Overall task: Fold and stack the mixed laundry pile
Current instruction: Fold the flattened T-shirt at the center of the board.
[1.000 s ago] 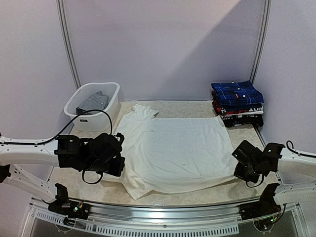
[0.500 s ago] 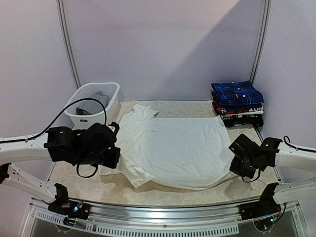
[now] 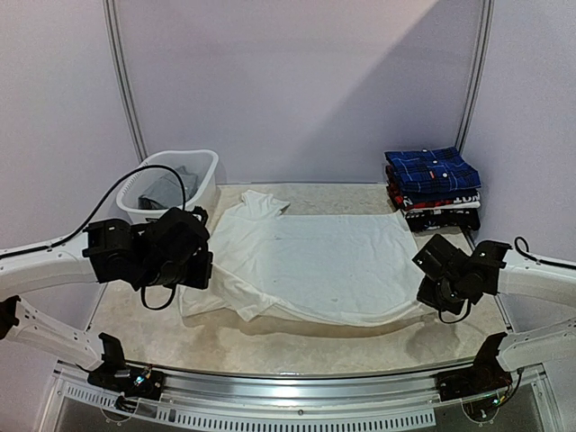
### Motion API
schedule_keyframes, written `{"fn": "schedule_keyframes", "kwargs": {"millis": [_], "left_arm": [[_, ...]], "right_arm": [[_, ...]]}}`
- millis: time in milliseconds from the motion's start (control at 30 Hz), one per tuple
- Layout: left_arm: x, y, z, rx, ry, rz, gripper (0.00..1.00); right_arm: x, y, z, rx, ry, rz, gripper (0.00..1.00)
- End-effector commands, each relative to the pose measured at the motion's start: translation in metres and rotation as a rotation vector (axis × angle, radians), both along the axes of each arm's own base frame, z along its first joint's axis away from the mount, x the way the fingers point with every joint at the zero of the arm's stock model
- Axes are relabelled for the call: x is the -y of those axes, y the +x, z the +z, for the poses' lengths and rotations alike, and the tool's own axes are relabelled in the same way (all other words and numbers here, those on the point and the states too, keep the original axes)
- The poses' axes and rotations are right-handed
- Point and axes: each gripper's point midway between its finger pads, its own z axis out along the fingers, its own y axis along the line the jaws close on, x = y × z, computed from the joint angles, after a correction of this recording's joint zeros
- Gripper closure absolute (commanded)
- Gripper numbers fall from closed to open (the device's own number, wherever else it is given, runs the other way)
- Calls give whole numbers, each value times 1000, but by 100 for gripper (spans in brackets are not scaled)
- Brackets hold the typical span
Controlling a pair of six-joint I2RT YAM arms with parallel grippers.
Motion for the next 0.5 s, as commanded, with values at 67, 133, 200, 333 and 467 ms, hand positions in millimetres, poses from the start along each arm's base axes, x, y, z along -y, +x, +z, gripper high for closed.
{"fn": "schedule_keyframes", "kwargs": {"millis": [67,133,200,333,467], "left_arm": [[-3,27,-3,7,30,36,100],[-1,33,-10,-9,39,36,100],[-1,39,-16,-22,57,43,100],[-5,50,-24,-38,87,72,100],[-10,58,-32,-55,116,98,100]], "right_arm": [[13,24,19,99,-99,-86,100],[15,29,18,101,-111,-103,100],[15,32,15,95,-113,-110,100],[11,39,5,70,-118,-108,100],[11,47,-1,56,-133,-112,100]]}}
